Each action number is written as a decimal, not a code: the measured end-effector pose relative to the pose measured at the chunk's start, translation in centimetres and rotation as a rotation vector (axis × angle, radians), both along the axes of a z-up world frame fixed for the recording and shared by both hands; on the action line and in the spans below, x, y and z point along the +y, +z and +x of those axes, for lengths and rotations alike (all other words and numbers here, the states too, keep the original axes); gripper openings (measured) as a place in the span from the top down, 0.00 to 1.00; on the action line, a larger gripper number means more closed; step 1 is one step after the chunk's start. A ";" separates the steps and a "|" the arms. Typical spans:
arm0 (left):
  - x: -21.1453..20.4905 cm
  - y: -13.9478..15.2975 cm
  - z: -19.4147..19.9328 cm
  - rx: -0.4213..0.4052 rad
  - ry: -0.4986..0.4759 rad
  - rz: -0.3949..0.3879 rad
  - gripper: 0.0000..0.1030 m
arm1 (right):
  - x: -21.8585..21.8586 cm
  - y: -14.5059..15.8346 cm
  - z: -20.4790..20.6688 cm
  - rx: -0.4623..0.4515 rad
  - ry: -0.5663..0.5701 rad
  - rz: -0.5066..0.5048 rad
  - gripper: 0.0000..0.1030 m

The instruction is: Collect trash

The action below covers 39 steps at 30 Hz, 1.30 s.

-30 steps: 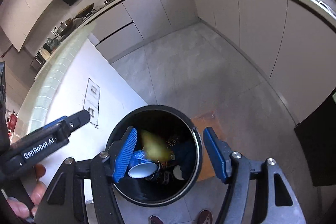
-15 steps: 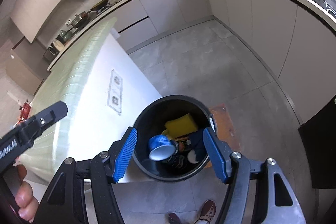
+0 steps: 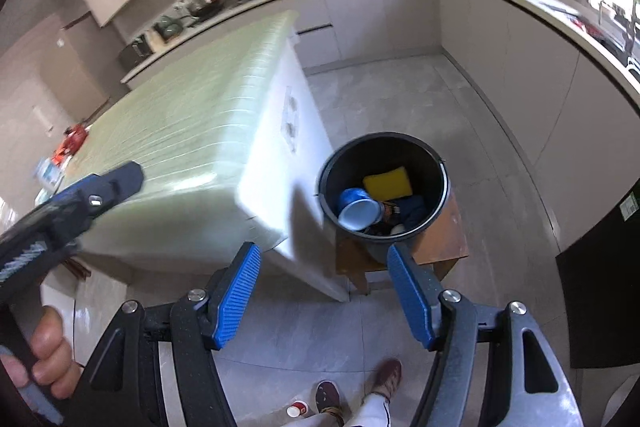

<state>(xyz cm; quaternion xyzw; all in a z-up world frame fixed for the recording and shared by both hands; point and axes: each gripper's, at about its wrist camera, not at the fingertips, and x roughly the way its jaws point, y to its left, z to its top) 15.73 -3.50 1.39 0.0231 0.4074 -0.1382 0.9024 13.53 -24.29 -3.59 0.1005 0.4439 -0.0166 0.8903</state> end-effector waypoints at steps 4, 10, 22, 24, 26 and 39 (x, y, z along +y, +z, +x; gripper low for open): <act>1.9 1.4 -3.1 -0.040 0.050 0.009 0.17 | 1.7 2.9 -3.7 -0.075 0.005 -0.027 0.24; 2.5 2.5 -7.4 -0.105 0.137 0.012 0.13 | 3.1 6.5 -8.7 -0.185 0.005 -0.151 0.20; -0.5 3.1 -12.6 -0.139 0.163 0.013 0.13 | 0.6 8.3 -14.1 -0.223 -0.013 -0.127 0.20; -0.6 3.1 -12.5 -0.142 0.168 0.014 0.13 | 0.4 8.6 -14.2 -0.229 -0.008 -0.127 0.20; -0.7 3.1 -12.7 -0.142 0.176 0.014 0.13 | 0.3 8.8 -14.2 -0.233 0.000 -0.129 0.20; -0.7 2.8 -13.4 -0.155 0.239 0.029 0.13 | 0.3 8.7 -13.5 -0.238 0.001 -0.147 0.20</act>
